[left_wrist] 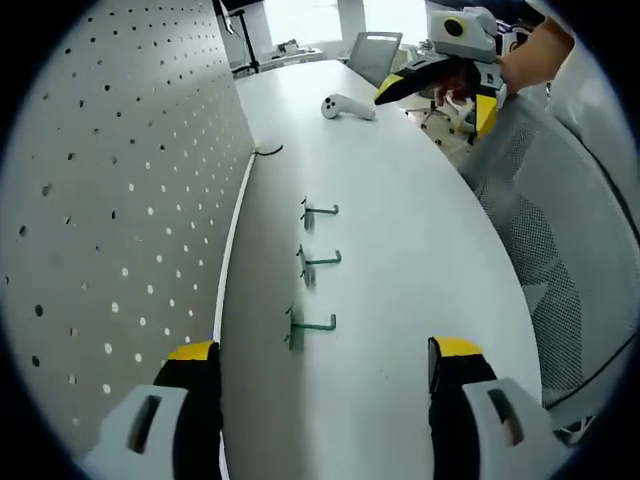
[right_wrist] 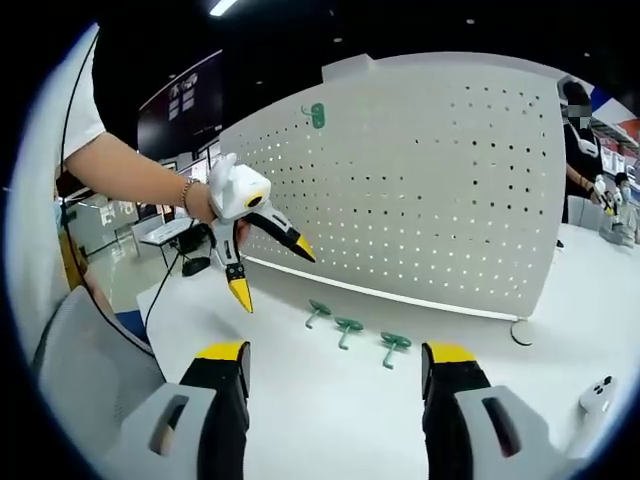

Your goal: Insert the hook assembly into the mounting plate slot until the hook locks in place.

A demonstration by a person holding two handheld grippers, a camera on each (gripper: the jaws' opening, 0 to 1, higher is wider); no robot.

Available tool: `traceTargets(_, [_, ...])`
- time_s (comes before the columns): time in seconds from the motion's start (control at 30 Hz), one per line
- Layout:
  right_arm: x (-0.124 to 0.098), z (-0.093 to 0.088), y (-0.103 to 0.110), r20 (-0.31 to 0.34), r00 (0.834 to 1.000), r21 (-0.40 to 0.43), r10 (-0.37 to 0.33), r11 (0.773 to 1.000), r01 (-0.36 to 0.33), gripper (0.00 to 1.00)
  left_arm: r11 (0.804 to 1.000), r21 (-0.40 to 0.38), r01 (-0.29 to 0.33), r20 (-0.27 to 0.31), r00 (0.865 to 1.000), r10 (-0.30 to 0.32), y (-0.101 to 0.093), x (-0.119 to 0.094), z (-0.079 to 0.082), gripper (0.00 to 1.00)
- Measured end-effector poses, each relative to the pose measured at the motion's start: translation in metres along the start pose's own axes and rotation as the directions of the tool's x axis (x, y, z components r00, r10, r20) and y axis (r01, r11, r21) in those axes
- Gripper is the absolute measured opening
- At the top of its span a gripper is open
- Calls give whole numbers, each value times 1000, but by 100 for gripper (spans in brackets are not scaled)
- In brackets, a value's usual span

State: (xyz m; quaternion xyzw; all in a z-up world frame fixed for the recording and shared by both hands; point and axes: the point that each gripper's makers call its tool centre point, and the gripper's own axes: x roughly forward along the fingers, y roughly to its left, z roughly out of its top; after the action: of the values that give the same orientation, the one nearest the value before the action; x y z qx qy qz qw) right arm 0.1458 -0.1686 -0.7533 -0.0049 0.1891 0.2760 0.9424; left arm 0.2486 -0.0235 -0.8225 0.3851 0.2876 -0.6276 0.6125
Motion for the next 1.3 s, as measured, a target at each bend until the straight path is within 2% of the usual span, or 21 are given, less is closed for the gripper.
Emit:
traceTargets(0.37, [-2,2,-4,9,1000,10,-16,1000,16,67,996,63,61,-62,996,-57,-4,20,-2,87])
traceTargets(0.93, [-4,3,-8,18,999,26,-34,999,34,67,989,86,116,-136,985,-104,-9,42,-14,87])
traceTargets(1.3, [-6,6,-12,35,998,34,-49,998,48,65,985,89,148,-203,971,-128,-13,56,-24,86])
